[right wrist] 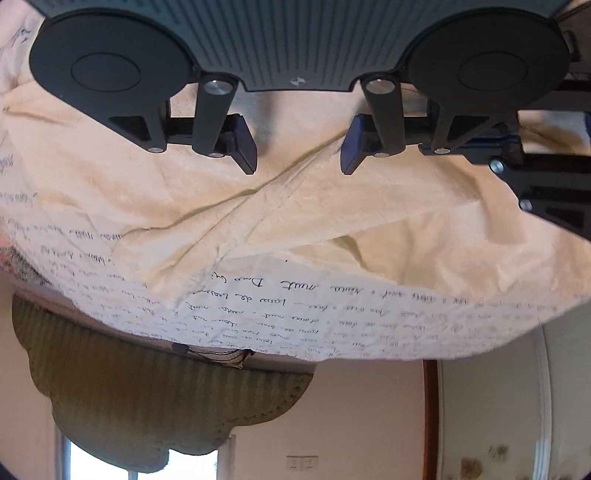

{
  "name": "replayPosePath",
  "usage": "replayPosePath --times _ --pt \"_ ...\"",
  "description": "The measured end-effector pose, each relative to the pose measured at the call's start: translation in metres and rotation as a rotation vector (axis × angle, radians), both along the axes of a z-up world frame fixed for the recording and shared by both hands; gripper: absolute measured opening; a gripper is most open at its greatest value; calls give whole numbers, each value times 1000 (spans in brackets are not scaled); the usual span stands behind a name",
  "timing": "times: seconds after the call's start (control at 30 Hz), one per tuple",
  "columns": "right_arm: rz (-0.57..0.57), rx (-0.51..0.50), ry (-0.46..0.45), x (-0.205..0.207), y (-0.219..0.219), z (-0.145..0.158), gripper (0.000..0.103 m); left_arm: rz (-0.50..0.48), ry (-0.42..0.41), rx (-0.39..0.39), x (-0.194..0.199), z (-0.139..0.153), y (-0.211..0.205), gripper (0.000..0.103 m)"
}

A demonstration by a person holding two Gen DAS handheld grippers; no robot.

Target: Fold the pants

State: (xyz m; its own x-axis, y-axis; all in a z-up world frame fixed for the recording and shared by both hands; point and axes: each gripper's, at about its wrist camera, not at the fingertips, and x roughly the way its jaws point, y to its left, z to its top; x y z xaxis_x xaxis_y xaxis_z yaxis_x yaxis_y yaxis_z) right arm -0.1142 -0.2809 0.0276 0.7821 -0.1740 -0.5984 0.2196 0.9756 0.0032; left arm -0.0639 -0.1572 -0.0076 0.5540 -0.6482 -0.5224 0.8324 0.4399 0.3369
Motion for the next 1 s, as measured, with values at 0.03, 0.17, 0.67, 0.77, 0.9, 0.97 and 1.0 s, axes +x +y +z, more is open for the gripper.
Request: replayPosePath --times 0.03,0.17,0.67,0.77,0.9,0.97,1.0 --pt "-15 56 -31 -3 -9 4 49 -2 -4 4 1 0 -2 4" --pt "-107 79 -105 0 -36 20 49 -10 20 8 11 -3 -10 8" --pt "-35 -361 192 187 -76 -2 48 -29 235 -132 45 -13 4 12" --pt "-94 -434 264 202 -91 -18 48 -25 284 -160 51 -15 10 13" --pt "-221 -508 241 180 -115 -16 49 -25 280 -162 46 -16 11 13" --pt "-310 -448 183 154 -133 -5 49 -27 278 -160 44 -15 11 13" --pt "-341 -413 162 141 -142 -1 49 -27 279 -159 45 -15 11 13"
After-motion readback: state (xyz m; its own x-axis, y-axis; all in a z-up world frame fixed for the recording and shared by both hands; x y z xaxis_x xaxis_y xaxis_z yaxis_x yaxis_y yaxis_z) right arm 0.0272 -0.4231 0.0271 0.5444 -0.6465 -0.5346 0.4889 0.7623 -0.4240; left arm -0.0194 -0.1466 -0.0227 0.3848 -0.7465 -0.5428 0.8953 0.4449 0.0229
